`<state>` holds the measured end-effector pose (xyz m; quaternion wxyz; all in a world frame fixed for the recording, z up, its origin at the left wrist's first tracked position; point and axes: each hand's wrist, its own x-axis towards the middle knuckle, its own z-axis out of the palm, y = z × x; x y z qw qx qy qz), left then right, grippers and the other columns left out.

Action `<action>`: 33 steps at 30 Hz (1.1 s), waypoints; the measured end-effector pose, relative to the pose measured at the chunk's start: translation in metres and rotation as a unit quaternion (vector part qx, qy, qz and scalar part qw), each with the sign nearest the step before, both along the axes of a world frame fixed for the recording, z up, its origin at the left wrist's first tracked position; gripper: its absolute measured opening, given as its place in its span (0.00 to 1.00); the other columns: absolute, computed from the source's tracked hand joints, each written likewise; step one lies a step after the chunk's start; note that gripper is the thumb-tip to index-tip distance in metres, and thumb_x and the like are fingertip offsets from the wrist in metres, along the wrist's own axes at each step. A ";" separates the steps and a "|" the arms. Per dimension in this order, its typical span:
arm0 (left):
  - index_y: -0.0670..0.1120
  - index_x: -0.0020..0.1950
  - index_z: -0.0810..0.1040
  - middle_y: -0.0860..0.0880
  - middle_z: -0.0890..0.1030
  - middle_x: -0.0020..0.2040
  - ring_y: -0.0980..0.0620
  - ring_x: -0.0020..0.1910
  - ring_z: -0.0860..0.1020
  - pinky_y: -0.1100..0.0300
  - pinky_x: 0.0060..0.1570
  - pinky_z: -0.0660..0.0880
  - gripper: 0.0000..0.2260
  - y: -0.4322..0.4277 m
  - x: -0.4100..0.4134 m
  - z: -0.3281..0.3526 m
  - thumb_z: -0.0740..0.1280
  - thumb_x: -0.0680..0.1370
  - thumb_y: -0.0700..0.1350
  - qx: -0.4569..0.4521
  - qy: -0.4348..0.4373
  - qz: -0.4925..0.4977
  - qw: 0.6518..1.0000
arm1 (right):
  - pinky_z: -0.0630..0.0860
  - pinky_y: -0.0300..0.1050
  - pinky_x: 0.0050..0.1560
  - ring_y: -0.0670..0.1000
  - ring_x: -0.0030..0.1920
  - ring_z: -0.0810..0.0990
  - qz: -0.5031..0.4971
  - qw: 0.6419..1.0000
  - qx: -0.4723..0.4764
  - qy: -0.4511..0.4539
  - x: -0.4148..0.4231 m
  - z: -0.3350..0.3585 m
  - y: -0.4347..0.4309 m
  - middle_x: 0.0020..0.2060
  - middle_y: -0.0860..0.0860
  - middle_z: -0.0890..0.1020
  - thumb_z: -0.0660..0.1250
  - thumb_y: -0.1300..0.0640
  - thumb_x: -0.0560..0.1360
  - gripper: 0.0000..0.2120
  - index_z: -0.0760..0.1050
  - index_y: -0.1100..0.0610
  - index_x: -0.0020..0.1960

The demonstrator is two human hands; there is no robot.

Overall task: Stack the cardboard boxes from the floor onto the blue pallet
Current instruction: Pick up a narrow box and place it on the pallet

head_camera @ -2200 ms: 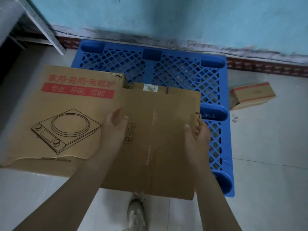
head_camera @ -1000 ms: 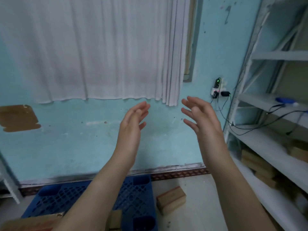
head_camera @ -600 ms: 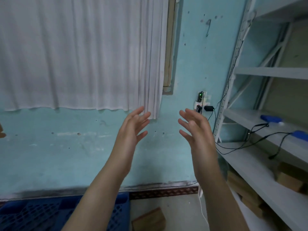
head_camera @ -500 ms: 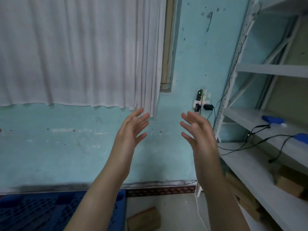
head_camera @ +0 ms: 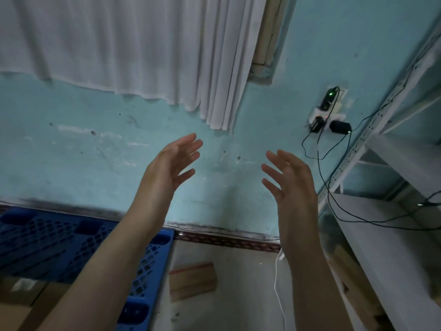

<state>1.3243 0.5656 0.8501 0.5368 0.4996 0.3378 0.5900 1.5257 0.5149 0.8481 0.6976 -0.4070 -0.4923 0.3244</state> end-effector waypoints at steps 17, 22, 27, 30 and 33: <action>0.52 0.60 0.79 0.53 0.85 0.56 0.58 0.60 0.79 0.57 0.65 0.72 0.17 0.269 0.047 -0.259 0.51 0.84 0.47 -0.240 0.013 0.095 0.966 | 0.73 0.50 0.63 0.53 0.61 0.81 0.041 0.977 -0.209 0.008 0.056 -0.263 0.298 0.61 0.54 0.81 0.59 0.55 0.80 0.10 0.76 0.47 0.56; 0.55 0.57 0.80 0.60 0.82 0.57 0.61 0.59 0.79 0.59 0.64 0.73 0.16 0.263 0.021 -0.438 0.51 0.85 0.49 -0.368 0.058 0.153 0.915 | 0.72 0.49 0.62 0.53 0.59 0.79 0.064 0.942 -0.327 0.028 0.062 -0.447 0.324 0.61 0.57 0.79 0.59 0.55 0.79 0.09 0.76 0.49 0.55; 0.58 0.55 0.80 0.62 0.82 0.56 0.63 0.59 0.79 0.64 0.60 0.72 0.17 0.252 0.018 -0.625 0.51 0.83 0.49 -0.400 0.105 0.171 0.894 | 0.75 0.40 0.57 0.51 0.55 0.81 0.033 0.912 -0.398 0.095 0.041 -0.642 0.327 0.57 0.56 0.81 0.64 0.55 0.77 0.08 0.79 0.52 0.54; 0.57 0.56 0.79 0.57 0.81 0.60 0.60 0.61 0.77 0.61 0.63 0.71 0.15 0.233 0.041 -0.728 0.52 0.82 0.50 -0.423 0.135 0.126 0.887 | 0.75 0.41 0.54 0.50 0.51 0.81 -0.035 0.884 -0.443 0.144 0.025 -0.747 0.304 0.54 0.56 0.81 0.63 0.55 0.77 0.08 0.77 0.56 0.54; 0.55 0.59 0.78 0.55 0.79 0.62 0.58 0.63 0.75 0.57 0.65 0.70 0.15 0.216 0.059 -0.812 0.54 0.82 0.49 -0.443 0.161 0.109 0.875 | 0.75 0.43 0.53 0.48 0.50 0.81 -0.117 0.855 -0.479 0.162 0.007 -0.835 0.271 0.52 0.52 0.82 0.60 0.62 0.80 0.09 0.78 0.53 0.53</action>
